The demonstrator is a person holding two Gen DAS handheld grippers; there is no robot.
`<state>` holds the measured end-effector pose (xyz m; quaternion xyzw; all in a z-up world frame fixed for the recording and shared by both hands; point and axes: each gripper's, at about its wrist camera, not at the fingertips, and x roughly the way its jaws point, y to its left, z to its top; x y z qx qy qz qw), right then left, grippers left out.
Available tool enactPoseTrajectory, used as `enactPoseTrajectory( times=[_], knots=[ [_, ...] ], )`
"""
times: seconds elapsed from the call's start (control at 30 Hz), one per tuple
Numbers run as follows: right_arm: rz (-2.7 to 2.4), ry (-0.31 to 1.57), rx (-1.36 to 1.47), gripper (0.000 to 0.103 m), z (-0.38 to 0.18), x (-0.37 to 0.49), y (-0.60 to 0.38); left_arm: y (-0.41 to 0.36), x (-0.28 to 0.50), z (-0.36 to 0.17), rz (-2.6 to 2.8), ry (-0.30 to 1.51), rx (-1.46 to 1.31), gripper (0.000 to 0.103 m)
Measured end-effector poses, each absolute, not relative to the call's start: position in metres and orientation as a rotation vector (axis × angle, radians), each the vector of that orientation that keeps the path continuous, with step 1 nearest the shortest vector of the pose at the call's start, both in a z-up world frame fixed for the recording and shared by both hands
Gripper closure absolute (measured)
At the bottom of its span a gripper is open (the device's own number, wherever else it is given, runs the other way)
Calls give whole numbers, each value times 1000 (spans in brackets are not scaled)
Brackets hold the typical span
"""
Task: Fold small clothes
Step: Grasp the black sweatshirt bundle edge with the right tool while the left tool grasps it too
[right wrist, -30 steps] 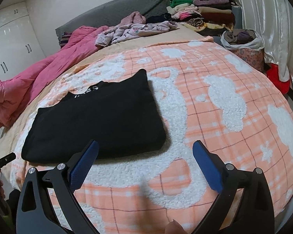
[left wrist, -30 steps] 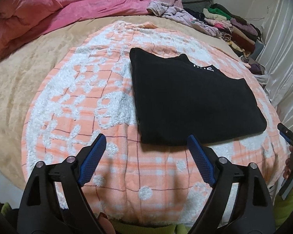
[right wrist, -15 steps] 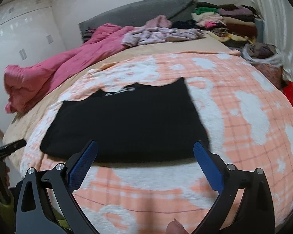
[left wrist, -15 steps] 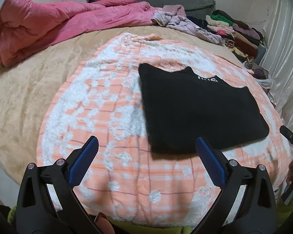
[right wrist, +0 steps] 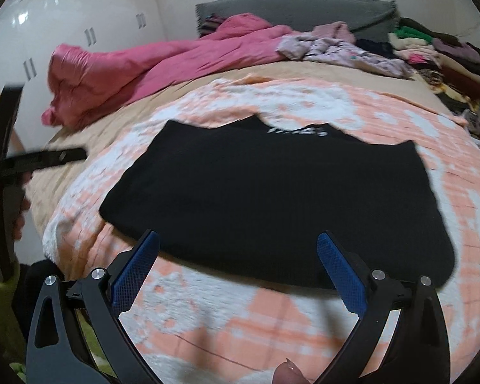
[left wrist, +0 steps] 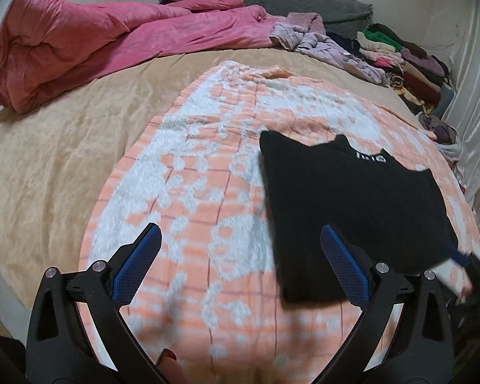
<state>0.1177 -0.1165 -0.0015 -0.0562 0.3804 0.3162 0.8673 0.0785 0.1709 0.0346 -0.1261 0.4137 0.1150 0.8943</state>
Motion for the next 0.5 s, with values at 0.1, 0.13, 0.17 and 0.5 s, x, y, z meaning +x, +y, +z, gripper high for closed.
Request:
enactPoseTrajectory(
  times=[0.1, 0.13, 0.17, 0.5],
  knots=[
    [694, 795, -161, 5, -9, 114, -98, 176, 92, 33, 242, 865, -272, 10],
    [708, 797, -178, 5, -12, 113, -90, 178, 99, 32, 240, 875, -274, 10],
    [716, 798, -188, 5, -13, 111, -86, 178, 104, 31, 236, 879, -275, 10],
    [783, 749, -391, 5, -36, 90, -31, 175, 165, 6, 185, 967, -285, 10]
  ],
)
